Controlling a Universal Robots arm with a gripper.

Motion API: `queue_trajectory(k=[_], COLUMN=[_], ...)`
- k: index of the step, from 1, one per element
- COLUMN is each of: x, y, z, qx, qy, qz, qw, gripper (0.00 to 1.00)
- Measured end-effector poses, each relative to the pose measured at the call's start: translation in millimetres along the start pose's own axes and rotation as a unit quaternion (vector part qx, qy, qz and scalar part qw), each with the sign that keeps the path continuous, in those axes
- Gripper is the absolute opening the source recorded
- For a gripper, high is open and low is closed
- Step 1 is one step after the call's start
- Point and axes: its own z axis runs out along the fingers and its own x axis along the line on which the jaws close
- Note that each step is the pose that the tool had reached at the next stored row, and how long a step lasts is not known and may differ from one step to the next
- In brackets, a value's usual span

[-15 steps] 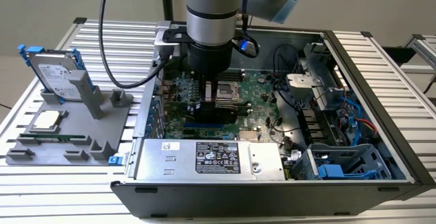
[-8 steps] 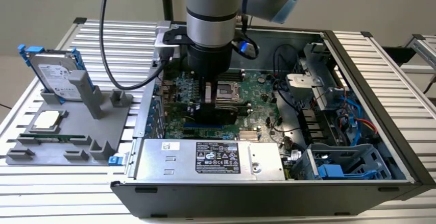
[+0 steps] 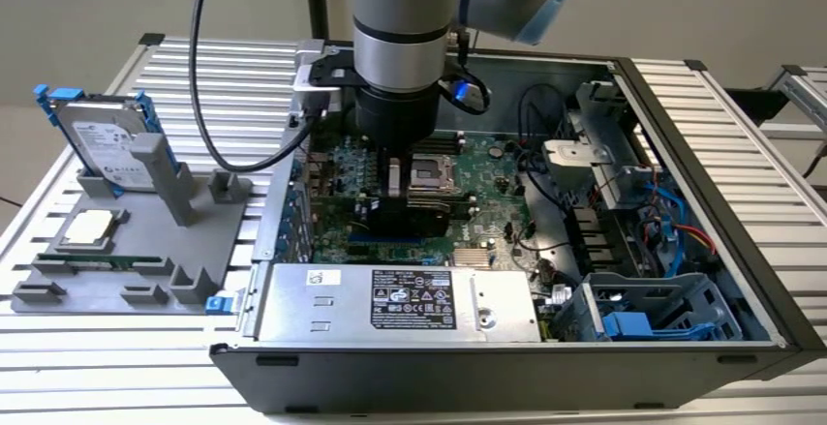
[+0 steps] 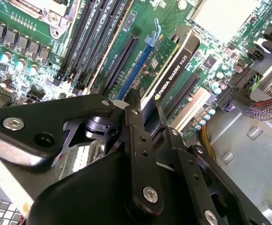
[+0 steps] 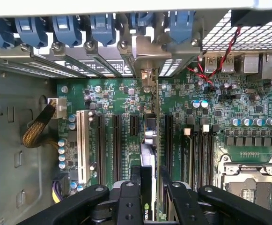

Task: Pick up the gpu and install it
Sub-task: 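Insert the gpu into the slot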

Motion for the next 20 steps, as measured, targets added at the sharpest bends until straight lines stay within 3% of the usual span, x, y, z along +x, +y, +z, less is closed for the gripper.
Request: queue_trajectory(k=[10,20], x=[1.4,1.3], y=[2.1,6.2], z=[0.3,5.7], qx=[0.0003,-0.0001], qy=[-0.0006,-0.0066], qz=[0.000,0.000], qw=[1.0000,1.0000], gripper=[0.00,0.00])
